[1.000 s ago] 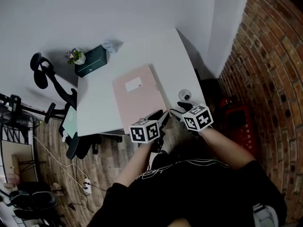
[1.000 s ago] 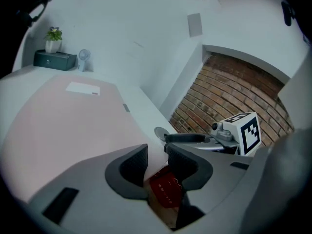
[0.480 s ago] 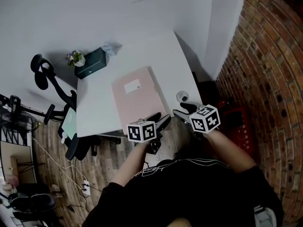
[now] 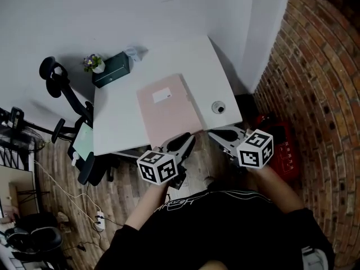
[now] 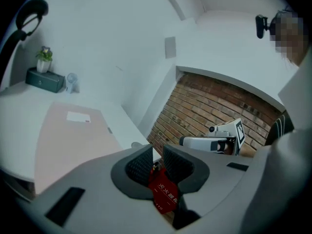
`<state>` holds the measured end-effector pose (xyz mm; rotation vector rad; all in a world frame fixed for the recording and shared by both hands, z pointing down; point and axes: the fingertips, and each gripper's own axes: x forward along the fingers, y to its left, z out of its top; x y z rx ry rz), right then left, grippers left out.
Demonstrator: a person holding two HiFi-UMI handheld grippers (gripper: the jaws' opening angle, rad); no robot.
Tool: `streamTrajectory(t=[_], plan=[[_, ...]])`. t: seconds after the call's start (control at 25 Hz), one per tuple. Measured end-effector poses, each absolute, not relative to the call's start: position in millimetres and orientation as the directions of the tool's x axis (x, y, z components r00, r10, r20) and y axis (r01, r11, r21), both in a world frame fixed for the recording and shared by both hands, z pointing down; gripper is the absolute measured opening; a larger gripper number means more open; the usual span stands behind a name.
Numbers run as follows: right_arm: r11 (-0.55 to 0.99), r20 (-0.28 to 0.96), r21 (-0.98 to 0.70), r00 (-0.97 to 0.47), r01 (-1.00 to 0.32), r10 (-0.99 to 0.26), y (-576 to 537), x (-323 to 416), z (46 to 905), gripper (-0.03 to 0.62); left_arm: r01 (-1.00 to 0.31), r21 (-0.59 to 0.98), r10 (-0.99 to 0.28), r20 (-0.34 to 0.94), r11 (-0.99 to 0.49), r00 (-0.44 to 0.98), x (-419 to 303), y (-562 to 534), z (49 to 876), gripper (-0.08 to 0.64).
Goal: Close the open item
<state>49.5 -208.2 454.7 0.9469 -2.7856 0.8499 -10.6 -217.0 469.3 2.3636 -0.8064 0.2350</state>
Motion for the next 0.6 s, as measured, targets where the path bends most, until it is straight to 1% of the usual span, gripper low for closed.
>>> streamTrajectory(t=[0.04, 0.16, 0.32, 0.44, 0.6], plan=[[0.665, 0.233, -0.478, -0.813, -0.573, -0.533, -199.8, 45.4, 448.8, 0.002, -0.601, 0.484, -0.496, 0.340, -0.636, 0.799, -14.5, -208.5, 459.1, 0.074], [0.677, 0.200, -0.482, -0.822, -0.557, -0.533, -178.5, 35.4, 435.0, 0.001, -0.581, 0.449, -0.488, 0.315, -0.679, 0.814, -24.5, -180.1, 437.1, 0.052], [0.713, 0.165, -0.431, -0.825, -0.553, -0.540, -152.2, 21.1, 420.0, 0.000, -0.573, 0.401, -0.499, 0.282, -0.715, 0.819, -40.9, -147.7, 420.4, 0.044], [0.730, 0.124, -0.426, -0.833, -0.535, -0.539, -133.4, 11.3, 409.4, 0.000, -0.577, 0.369, -0.516, 0.259, -0.729, 0.817, -51.4, -129.2, 411.0, 0.044], [0.730, 0.146, -0.402, -0.826, -0.552, -0.545, -118.6, 6.4, 404.2, 0.000, -0.583, 0.371, -0.528, 0.248, -0.722, 0.812, -63.3, -109.7, 403.8, 0.044]])
